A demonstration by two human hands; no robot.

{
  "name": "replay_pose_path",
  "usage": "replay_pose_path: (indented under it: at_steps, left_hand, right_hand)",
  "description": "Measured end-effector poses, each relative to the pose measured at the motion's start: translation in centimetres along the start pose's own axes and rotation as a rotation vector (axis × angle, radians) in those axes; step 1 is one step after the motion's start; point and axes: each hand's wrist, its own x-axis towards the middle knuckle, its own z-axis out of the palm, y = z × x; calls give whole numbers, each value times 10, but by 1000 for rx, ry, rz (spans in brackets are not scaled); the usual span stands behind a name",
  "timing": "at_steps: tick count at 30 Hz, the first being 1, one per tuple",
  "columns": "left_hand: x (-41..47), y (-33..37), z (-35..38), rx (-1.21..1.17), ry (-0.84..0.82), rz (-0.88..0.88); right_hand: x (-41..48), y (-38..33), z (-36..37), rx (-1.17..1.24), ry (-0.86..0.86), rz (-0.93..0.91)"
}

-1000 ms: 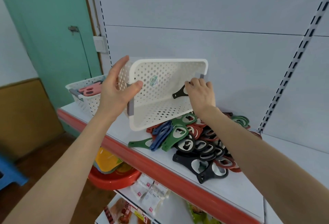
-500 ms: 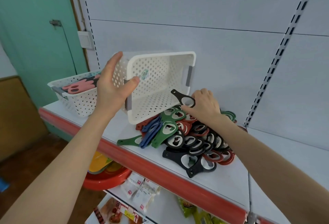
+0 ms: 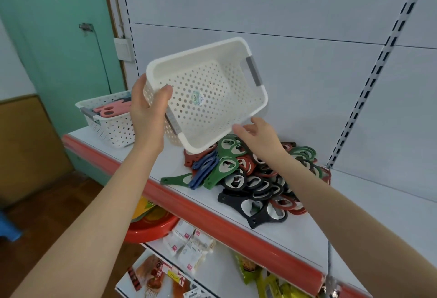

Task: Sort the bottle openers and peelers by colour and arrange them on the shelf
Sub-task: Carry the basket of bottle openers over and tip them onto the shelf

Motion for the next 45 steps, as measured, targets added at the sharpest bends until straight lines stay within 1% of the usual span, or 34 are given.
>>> replay_pose_path:
  at_steps: [2,5,9,12,16,22,26,31,34,37,39,42,45]
  left_hand:
    - [-1,1,-2,-3,18,-30]
    - [1,1,-9,19,26,-78]
    - [0,2,-18,111,22,-15]
    - [-2,4,-25,193,37,83]
    - [11,8,-46,231,40,166]
    - [54,18,-80,271,96,236]
    - [103,23,-119,288,133,259]
    - [167,23,-177,280,214,200]
    - [198,22,-210,284,280,153]
    - [219,14,-236,253,338,103]
    - [229,9,-249,244,368,79]
    - [236,3,-261,224,386,62]
    - [238,0,-266,219,406,43]
  right_hand:
    - [2,-6,8,149,8,-3]
    - [3,-17,17,404,42,40]
    - [4,-29,26,563,81,53]
    - [6,-38,31,595,89,49]
    - [10,-54,41,567,89,-17]
    - [26,-91,77,520,75,-93]
    - [47,-122,120,453,68,-159]
    - [75,-159,175,333,2,-219]
    - [82,-161,202,124,-47,-264]
    - [84,-145,222,-252,-116,-303]
    - [86,-134,229,-415,-183,-315]
    - [89,-128,232,-531,-191,-369]
    - [89,-128,232,-548,-160,-346]
